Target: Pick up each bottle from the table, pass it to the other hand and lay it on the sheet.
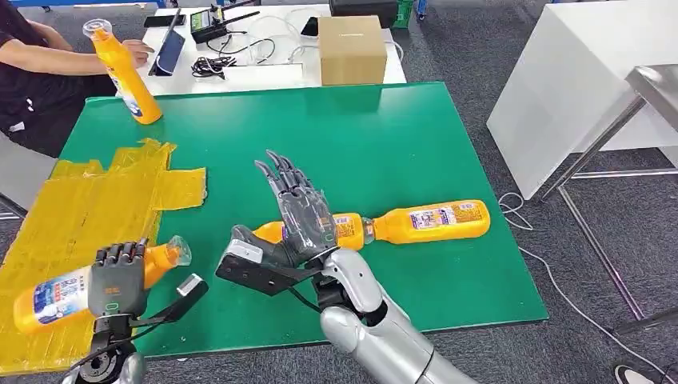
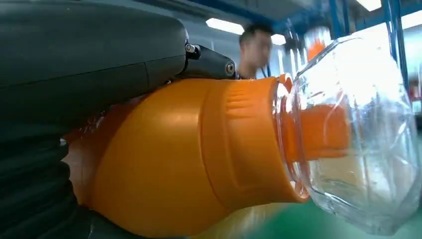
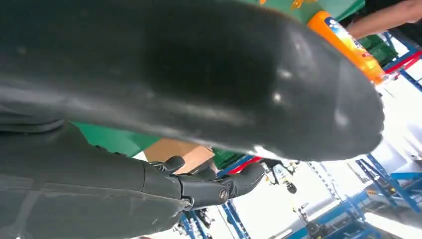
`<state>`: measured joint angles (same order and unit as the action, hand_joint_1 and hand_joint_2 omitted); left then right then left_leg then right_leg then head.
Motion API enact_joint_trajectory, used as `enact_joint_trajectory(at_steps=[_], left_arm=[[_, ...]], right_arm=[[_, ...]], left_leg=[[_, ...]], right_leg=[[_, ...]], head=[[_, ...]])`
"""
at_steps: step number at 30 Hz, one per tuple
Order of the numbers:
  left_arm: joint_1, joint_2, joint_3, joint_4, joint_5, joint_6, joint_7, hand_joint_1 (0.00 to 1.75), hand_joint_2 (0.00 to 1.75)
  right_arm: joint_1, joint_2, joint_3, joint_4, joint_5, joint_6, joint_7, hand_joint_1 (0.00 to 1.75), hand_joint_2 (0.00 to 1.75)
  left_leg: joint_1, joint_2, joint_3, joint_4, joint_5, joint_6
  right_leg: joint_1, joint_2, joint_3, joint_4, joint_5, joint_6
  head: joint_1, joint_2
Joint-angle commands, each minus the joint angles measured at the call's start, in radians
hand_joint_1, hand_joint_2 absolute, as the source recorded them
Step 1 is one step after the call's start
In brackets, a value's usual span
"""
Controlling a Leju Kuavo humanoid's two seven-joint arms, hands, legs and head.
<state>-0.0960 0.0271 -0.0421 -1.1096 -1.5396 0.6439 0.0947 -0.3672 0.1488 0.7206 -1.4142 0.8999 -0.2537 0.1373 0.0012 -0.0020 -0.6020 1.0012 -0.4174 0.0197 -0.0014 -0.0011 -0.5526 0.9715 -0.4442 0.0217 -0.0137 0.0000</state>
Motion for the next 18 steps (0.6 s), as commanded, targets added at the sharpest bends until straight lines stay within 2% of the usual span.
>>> enact_joint_trajectory(at_steps=[1, 3, 4, 10, 11, 12, 14, 18], left_arm=[[-0.076, 0.086, -0.176, 0.356, -0.029, -0.036, 0.034, 1.75, 1.75], [-0.079, 0.089, -0.163, 0.391, -0.031, -0.028, 0.019, 1.75, 1.75], [-0.083, 0.090, -0.112, 0.417, -0.028, -0.014, -0.021, 1.75, 1.75], [-0.081, 0.093, -0.106, 0.406, -0.031, -0.015, -0.027, 1.75, 1.75], [-0.082, 0.092, -0.102, 0.406, -0.024, -0.036, -0.046, 0.00, 1.75], [-0.072, 0.095, -0.080, 0.384, 0.006, -0.011, -0.069, 0.00, 0.00], [-0.073, 0.104, -0.093, 0.376, -0.031, -0.027, -0.023, 0.00, 0.00], [-0.069, 0.103, -0.059, 0.348, -0.031, -0.002, -0.026, 0.00, 0.00]], right_arm=[[-0.025, -0.039, 0.038, -0.027, -0.003, 0.023, 0.002, 0.00, 0.00], [-0.020, -0.042, 0.040, -0.029, -0.004, 0.025, 0.002, 0.00, 0.00], [-0.012, -0.046, 0.038, -0.019, -0.005, 0.025, 0.002, 0.00, 0.00], [-0.011, -0.047, 0.037, -0.017, -0.005, 0.025, 0.002, 0.00, 0.00], [-0.012, -0.046, 0.037, -0.014, -0.005, 0.026, 0.002, 0.00, 0.00], [-0.010, -0.047, 0.038, -0.011, -0.006, 0.028, 0.000, 0.00, 0.00], [-0.007, -0.047, 0.036, -0.008, -0.006, 0.029, 0.000, 0.00, 0.00], [-0.004, -0.048, 0.035, 0.001, -0.006, 0.032, -0.001, 0.00, 0.00]], left_leg=[[0.000, -0.001, 0.005, -0.002, 0.000, -0.001], [0.000, -0.001, 0.003, -0.002, 0.000, -0.001], [0.000, -0.001, 0.004, -0.001, 0.000, -0.001], [0.000, 0.001, 0.013, -0.002, 0.000, -0.002], [0.000, 0.001, 0.014, -0.002, 0.000, -0.002], [0.000, 0.002, 0.014, -0.003, 0.001, -0.003], [0.000, 0.001, 0.016, -0.003, 0.001, -0.003], [0.000, 0.002, 0.017, -0.003, 0.002, -0.004]], right_leg=[[0.000, -0.001, 0.005, -0.001, -0.001, 0.000], [0.000, -0.001, 0.003, -0.001, 0.000, 0.000], [0.000, -0.001, 0.005, -0.002, 0.000, 0.000], [0.000, 0.001, 0.012, -0.001, 0.001, -0.001], [0.001, 0.001, 0.013, -0.001, 0.001, -0.001], [0.001, 0.002, 0.013, -0.001, 0.001, -0.001], [0.001, 0.000, 0.015, -0.001, 0.001, -0.001], [0.001, 0.001, 0.016, -0.001, 0.001, -0.002]], head=[[0.000, 0.000], [0.000, 0.000], [0.000, 0.000], [0.000, 0.000], [0.000, 0.000], [0.000, 0.000], [0.000, 0.000], [0.000, 0.000]])
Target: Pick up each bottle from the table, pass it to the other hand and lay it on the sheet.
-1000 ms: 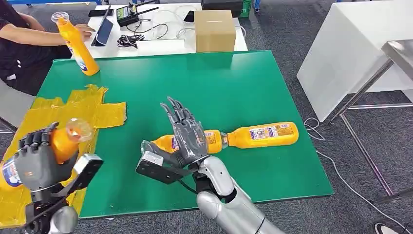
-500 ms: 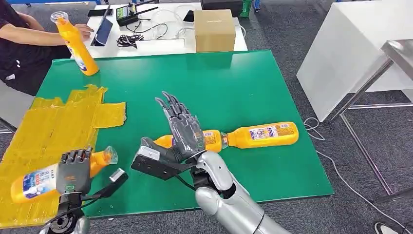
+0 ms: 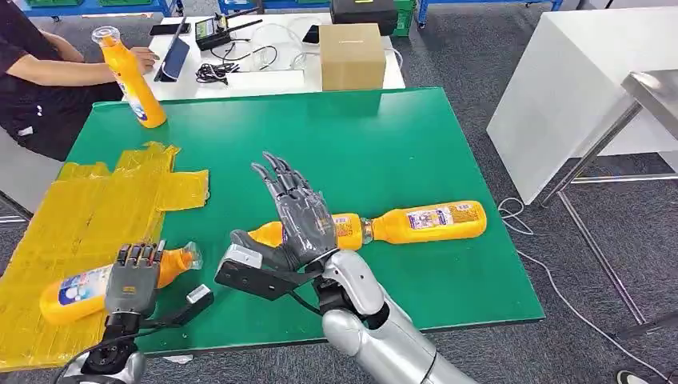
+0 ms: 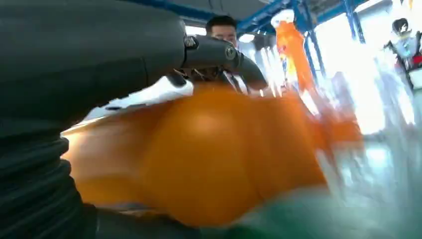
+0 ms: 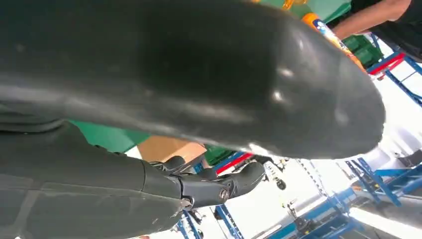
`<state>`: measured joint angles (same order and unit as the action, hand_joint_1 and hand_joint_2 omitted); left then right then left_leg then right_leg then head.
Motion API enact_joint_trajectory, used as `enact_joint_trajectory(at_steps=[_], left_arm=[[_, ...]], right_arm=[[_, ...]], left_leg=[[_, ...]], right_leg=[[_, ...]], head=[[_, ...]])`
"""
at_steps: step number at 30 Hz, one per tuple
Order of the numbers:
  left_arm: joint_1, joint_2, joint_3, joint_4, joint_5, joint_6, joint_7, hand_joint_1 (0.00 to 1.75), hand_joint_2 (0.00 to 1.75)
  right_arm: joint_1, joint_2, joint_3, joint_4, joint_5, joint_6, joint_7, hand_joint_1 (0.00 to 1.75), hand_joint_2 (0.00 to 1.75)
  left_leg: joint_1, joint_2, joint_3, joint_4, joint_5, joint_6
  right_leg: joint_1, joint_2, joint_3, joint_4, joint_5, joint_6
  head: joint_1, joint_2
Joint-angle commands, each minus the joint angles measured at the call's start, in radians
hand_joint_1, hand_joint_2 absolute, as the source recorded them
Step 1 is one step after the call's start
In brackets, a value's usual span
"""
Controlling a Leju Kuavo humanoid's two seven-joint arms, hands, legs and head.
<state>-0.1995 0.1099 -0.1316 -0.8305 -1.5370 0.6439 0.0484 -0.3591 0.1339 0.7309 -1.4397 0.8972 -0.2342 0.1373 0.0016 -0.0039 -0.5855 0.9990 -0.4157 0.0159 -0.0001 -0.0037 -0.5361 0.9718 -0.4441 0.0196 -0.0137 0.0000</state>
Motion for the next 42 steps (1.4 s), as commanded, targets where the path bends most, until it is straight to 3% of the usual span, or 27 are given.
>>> enact_joint_trajectory(at_steps=[1, 13, 15, 17, 19, 29, 31, 33, 34, 37, 42], left_arm=[[0.037, 0.018, 0.039, 0.062, -0.029, 0.004, 0.014, 0.00, 0.00], [0.076, 0.002, 0.110, -0.056, 0.018, 0.054, -0.058, 0.00, 0.00], [0.113, -0.017, 0.151, -0.205, 0.079, 0.054, -0.106, 0.00, 0.00], [0.148, -0.074, 0.236, -0.393, 0.193, 0.054, -0.214, 0.00, 0.00], [0.151, -0.186, 0.371, -0.529, 0.370, 0.054, -0.400, 0.00, 0.00], [0.148, -0.193, 0.367, -0.530, 0.365, 0.054, -0.399, 0.00, 0.00], [0.137, -0.265, 0.424, -0.597, 0.658, 0.054, -0.605, 0.00, 0.00], [0.165, -0.259, 0.343, -0.766, 0.891, 0.041, -0.606, 0.00, 0.00], [0.172, -0.254, 0.319, -0.826, 0.947, 0.021, -0.589, 0.00, 0.00], [0.183, -0.247, 0.296, -0.923, 1.085, -0.031, -0.573, 0.00, 0.00], [0.192, -0.248, 0.309, -0.921, 1.211, -0.120, -0.581, 0.00, 0.00]], right_arm=[[-0.011, -0.034, 0.024, 0.027, -0.003, 0.012, -0.001, 0.00, 0.00], [-0.004, -0.034, 0.022, 0.033, -0.003, 0.016, -0.004, 0.00, 0.00], [0.001, -0.036, 0.020, 0.035, -0.002, 0.013, -0.006, 0.00, 0.00], [0.010, -0.040, 0.011, 0.035, 0.006, 0.000, -0.003, 0.00, 0.00], [0.021, -0.045, -0.003, 0.044, 0.023, -0.014, 0.004, 0.00, 0.00], [0.028, -0.052, -0.006, 0.048, 0.026, -0.020, 0.001, 0.00, 0.00], [0.038, -0.052, -0.024, 0.055, 0.056, -0.023, 0.010, 0.00, 0.00], [0.048, -0.070, -0.045, 0.078, 0.091, -0.020, 0.018, 0.00, 0.00], [0.048, -0.077, -0.056, 0.096, 0.104, -0.019, 0.022, 0.00, 1.75], [0.034, -0.091, -0.085, 0.163, 0.126, 0.001, 0.024, 0.00, 1.75], [-0.002, -0.120, -0.089, 0.245, 0.175, 0.073, 0.048, 0.00, 1.75]], left_leg=[[0.000, 0.003, 0.001, -0.001, 0.001, -0.001], [0.000, 0.002, -0.003, 0.000, 0.000, -0.001], [0.000, 0.002, -0.004, 0.000, 0.000, -0.001], [0.001, 0.000, -0.007, 0.001, 0.001, 0.000], [0.001, -0.002, -0.010, 0.003, 0.000, 0.000], [0.001, 0.000, -0.014, 0.001, 0.001, 0.000], [0.001, 0.000, -0.014, 0.001, 0.001, 0.000], [0.001, -0.001, -0.016, 0.002, 0.001, 0.001], [0.002, -0.001, -0.016, 0.003, 0.001, 0.001], [0.002, -0.002, -0.017, 0.003, 0.001, 0.001], [0.000, 0.000, -0.017, 0.001, 0.001, 0.001]], right_leg=[[0.000, 0.003, 0.000, -0.001, 0.001, 0.000], [0.000, 0.003, -0.003, -0.001, 0.001, 0.000], [0.000, 0.003, -0.003, -0.001, 0.001, 0.000], [0.000, 0.000, -0.006, 0.000, 0.001, 0.000], [0.001, -0.002, -0.008, 0.000, 0.000, 0.001], [0.000, 0.000, -0.013, 0.000, 0.002, -0.001], [0.000, 0.000, -0.014, 0.000, 0.002, -0.001], [0.001, -0.001, -0.015, 0.000, 0.002, 0.000], [0.001, -0.002, -0.014, 0.000, 0.002, 0.000], [0.001, -0.002, -0.015, 0.000, 0.002, 0.000], [0.000, 0.000, -0.016, -0.001, 0.002, 0.000]], head=[[0.000, 0.000], [0.000, 0.000], [0.000, 0.000], [0.000, 0.000], [0.000, 0.000], [0.000, 0.000], [0.000, 0.000], [0.000, 0.000], [0.000, 0.000], [0.000, 0.000], [0.000, 0.000]])
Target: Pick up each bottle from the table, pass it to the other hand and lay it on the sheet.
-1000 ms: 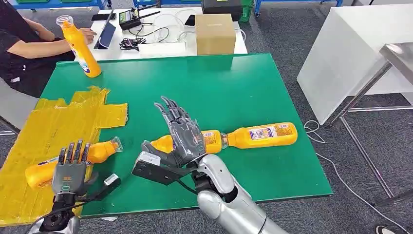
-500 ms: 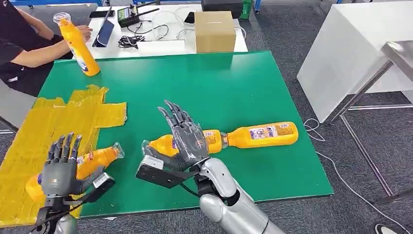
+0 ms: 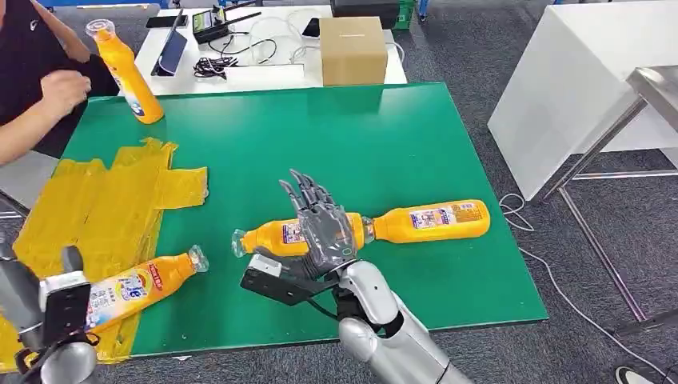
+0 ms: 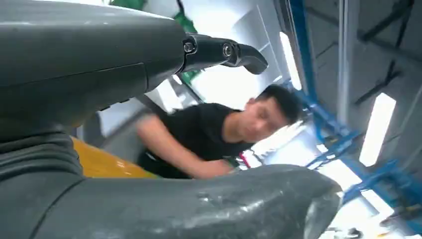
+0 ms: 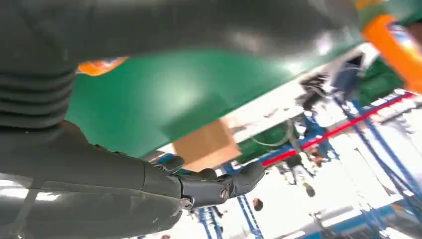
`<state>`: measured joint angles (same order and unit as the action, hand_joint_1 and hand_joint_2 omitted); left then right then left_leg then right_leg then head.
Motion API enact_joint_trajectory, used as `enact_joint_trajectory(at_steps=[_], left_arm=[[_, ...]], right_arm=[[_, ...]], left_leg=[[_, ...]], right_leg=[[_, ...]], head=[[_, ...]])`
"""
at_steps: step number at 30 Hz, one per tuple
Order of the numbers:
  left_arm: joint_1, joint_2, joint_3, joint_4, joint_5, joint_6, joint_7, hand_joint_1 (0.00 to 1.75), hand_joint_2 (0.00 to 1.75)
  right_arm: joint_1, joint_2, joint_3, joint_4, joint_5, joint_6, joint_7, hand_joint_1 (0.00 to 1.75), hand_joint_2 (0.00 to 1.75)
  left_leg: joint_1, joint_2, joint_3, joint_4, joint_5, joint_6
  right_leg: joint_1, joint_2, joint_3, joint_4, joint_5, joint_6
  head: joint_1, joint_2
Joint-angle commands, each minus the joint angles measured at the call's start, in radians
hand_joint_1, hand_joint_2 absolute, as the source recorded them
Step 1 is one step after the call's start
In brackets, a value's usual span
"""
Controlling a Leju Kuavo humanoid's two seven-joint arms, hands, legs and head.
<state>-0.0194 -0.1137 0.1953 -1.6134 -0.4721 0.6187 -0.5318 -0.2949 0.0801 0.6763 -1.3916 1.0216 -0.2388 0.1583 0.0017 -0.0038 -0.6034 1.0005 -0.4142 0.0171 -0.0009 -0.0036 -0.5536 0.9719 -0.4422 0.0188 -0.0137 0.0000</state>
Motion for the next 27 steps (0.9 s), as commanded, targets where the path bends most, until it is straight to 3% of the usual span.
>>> enact_joint_trajectory(at_steps=[1, 6, 12, 27], left_arm=[[0.009, -0.024, -0.017, -0.132, 0.159, -0.104, -0.007, 0.00, 0.00], [-0.001, -0.020, -0.014, -0.109, 0.214, -0.141, -0.005, 0.00, 0.00], [0.010, -0.012, -0.036, -0.138, 0.405, -0.325, 0.088, 0.00, 0.00], [-0.028, -0.003, -0.110, -0.111, 0.400, -0.317, 0.092, 0.00, 0.00]], right_arm=[[-0.084, -0.070, -0.033, 0.223, 0.051, 0.099, 0.033, 0.00, 1.75], [-0.154, -0.072, -0.027, 0.335, 0.069, 0.141, 0.049, 0.00, 1.75], [-0.244, -0.071, -0.016, 0.476, 0.116, 0.196, 0.079, 0.00, 1.75], [-0.372, 0.059, 0.060, 0.774, 0.119, 0.252, 0.022, 0.00, 1.75]], left_leg=[[0.001, 0.001, 0.002, 0.000, 0.000, 0.000], [0.000, 0.000, 0.001, 0.000, 0.000, 0.000], [0.000, 0.002, 0.002, 0.001, -0.001, -0.001], [0.000, 0.001, 0.001, 0.000, 0.000, -0.001]], right_leg=[[0.001, 0.001, 0.003, -0.001, 0.000, 0.001], [0.000, 0.000, 0.001, 0.000, 0.000, 0.000], [0.000, 0.001, 0.002, 0.000, 0.000, 0.001], [0.000, 0.001, 0.001, 0.000, 0.000, 0.000]], head=[[0.000, 0.000], [0.000, 0.000], [0.000, 0.000], [0.000, 0.000]])
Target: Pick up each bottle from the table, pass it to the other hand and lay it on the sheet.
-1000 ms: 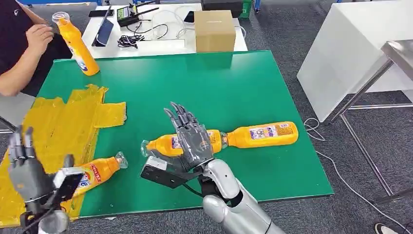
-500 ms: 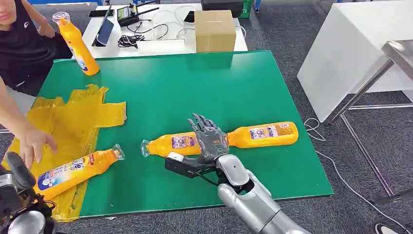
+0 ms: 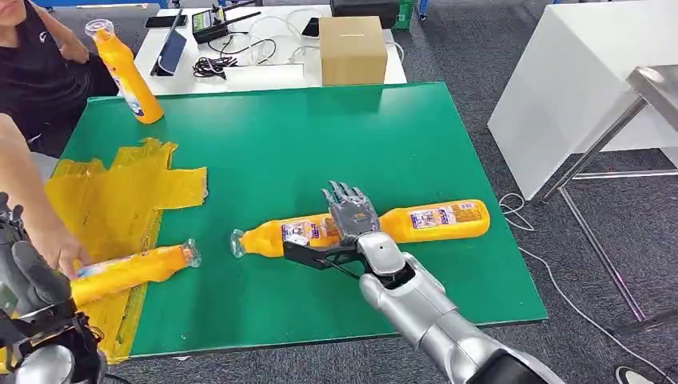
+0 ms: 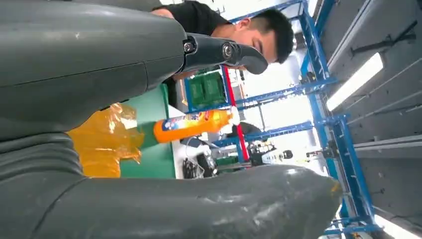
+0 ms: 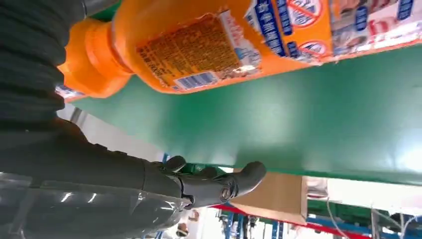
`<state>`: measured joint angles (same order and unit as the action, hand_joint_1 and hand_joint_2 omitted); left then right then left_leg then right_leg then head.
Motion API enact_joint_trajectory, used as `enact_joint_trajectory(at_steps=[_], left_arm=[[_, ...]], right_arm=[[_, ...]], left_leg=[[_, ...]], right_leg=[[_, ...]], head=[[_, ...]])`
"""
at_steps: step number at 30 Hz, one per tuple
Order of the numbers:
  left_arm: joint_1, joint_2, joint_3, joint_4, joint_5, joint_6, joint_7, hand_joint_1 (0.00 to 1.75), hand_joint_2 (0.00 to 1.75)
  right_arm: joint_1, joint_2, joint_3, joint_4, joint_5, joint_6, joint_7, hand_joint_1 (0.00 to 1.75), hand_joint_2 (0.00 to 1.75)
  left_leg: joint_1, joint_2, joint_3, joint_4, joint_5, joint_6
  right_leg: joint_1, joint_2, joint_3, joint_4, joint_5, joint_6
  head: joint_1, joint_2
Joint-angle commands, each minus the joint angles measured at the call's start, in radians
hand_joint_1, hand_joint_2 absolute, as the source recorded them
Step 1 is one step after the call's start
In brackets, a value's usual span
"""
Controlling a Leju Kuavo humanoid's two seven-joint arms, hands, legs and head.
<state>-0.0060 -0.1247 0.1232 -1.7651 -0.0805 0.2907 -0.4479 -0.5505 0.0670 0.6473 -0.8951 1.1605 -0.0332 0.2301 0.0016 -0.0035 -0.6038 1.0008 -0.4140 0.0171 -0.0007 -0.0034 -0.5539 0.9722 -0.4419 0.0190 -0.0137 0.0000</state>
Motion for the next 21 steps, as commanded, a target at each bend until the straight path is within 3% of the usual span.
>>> enact_joint_trajectory(at_steps=[1, 10, 15, 16, 17, 21], left_arm=[[-0.044, 0.009, -0.038, 0.045, 0.010, 0.012, 0.007, 0.00, 0.00], [-0.046, 0.010, -0.042, 0.049, 0.014, 0.013, 0.007, 0.00, 0.00], [-0.057, 0.015, -0.053, 0.073, 0.031, 0.019, 0.004, 0.00, 0.00], [-0.056, 0.015, -0.051, 0.073, 0.034, 0.024, 0.003, 0.00, 0.00], [-0.056, 0.016, -0.045, 0.067, 0.043, 0.028, -0.005, 0.00, 0.00], [-0.038, 0.022, -0.032, 0.041, 0.041, 0.044, 0.029, 0.00, 0.00]], right_arm=[[-0.120, 0.077, 0.103, 0.297, -0.015, 0.044, -0.056, 0.00, 1.75], [-0.123, 0.085, 0.114, 0.320, -0.026, 0.044, -0.069, 0.00, 1.75], [-0.131, 0.127, 0.162, 0.426, -0.066, 0.127, -0.092, 0.00, 1.75], [-0.134, 0.131, 0.179, 0.447, -0.063, 0.144, -0.086, 1.59, 1.75], [-0.138, 0.140, 0.200, 0.469, -0.050, 0.176, -0.061, 1.75, 1.75], [-0.132, 0.128, 0.225, 0.447, -0.029, 0.195, -0.005, 1.75, 1.75]], left_leg=[[0.001, 0.001, 0.002, 0.000, 0.000, -0.001], [0.001, 0.000, 0.002, 0.001, -0.001, -0.001], [0.000, 0.000, 0.001, 0.000, 0.000, -0.001], [0.001, 0.000, 0.002, 0.000, 0.000, -0.001], [0.000, -0.001, 0.002, -0.001, 0.000, -0.001], [0.001, -0.001, 0.002, -0.001, 0.000, -0.001]], right_leg=[[0.001, 0.001, 0.002, 0.000, 0.000, 0.000], [0.000, 0.000, 0.002, 0.000, -0.001, 0.000], [0.000, 0.000, 0.001, 0.000, 0.000, 0.000], [0.000, 0.000, 0.002, 0.000, 0.000, 0.000], [0.000, -0.001, 0.002, 0.000, 0.000, 0.000], [0.001, -0.001, 0.002, -0.001, 0.000, 0.000]], head=[[0.000, 0.000], [0.000, 0.000], [0.000, 0.000], [0.000, 0.000], [0.000, 0.000], [0.000, 0.000]])
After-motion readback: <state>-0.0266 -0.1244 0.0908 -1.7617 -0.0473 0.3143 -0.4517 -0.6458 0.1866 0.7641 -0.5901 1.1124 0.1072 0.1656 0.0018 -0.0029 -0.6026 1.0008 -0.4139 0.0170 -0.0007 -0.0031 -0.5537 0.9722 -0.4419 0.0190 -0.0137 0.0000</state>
